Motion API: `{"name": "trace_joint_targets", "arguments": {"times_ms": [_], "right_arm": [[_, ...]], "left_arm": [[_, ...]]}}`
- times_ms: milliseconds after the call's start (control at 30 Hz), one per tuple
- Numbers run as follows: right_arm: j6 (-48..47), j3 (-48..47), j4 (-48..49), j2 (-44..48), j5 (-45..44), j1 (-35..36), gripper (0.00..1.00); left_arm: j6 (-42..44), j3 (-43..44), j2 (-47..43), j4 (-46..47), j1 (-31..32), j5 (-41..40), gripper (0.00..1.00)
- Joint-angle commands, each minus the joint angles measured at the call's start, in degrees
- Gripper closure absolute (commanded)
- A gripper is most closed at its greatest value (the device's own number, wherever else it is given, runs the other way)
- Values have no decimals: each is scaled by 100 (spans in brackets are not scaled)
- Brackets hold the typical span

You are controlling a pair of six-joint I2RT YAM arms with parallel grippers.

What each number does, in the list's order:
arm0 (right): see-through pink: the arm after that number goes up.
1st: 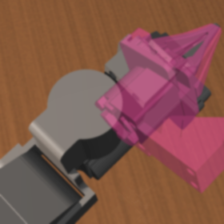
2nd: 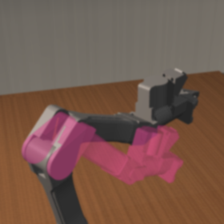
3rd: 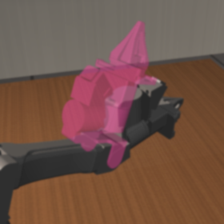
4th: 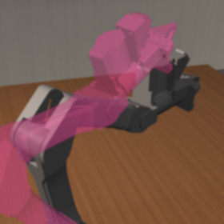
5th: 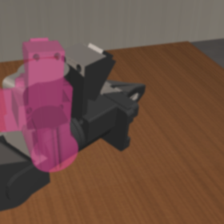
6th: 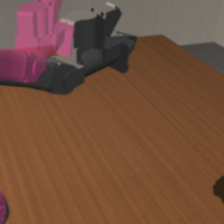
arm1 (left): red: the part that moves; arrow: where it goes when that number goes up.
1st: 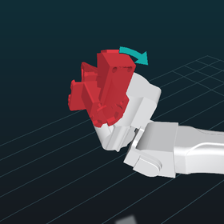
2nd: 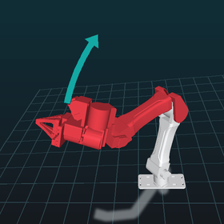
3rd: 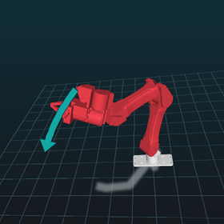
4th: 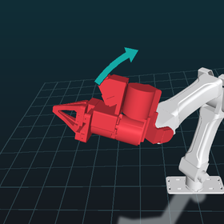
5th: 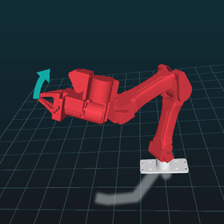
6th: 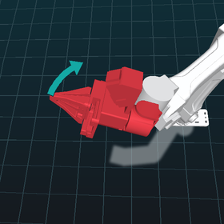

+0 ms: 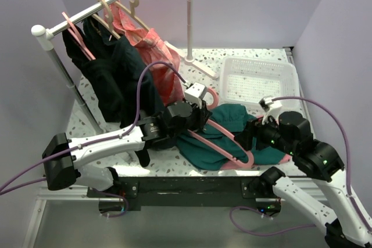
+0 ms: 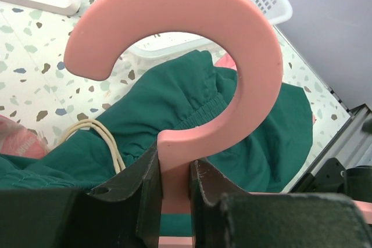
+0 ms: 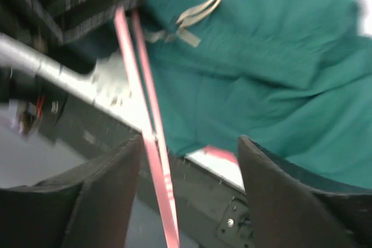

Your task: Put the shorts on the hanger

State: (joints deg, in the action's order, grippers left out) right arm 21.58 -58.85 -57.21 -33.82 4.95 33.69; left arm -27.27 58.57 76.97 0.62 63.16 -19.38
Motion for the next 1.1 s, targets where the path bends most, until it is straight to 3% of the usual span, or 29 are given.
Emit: {"name": "trace_joint_targets", "arguments": {"times_ms": [0, 167, 333, 533, 733, 900, 1067], "right_arm": [[399, -443, 323, -203, -1417, 6, 25], [452, -172, 692, -1274, -2173, -3, 28], [601, 496, 1431, -2013, -2148, -108, 33], [698, 1514, 2327, -2093, -2033, -573, 28], [786, 2359, 3399, -2014, -1375, -943, 26], [891, 2729, 4331, -2023, -1294, -961, 26], [909, 3046, 5034, -2014, -1365, -1005, 34]], "left_arm": [[204, -64, -217, 193, 21, -269, 100], [318, -170, -331, 289, 65, -198, 100], [476, -240, -507, 289, 127, -198, 100], [582, -390, -736, 298, 179, -277, 100], [652, -434, -850, 307, 197, -347, 100], [714, -425, -920, 351, 197, -409, 100], [758, -355, -929, 491, 206, -479, 100]]}}
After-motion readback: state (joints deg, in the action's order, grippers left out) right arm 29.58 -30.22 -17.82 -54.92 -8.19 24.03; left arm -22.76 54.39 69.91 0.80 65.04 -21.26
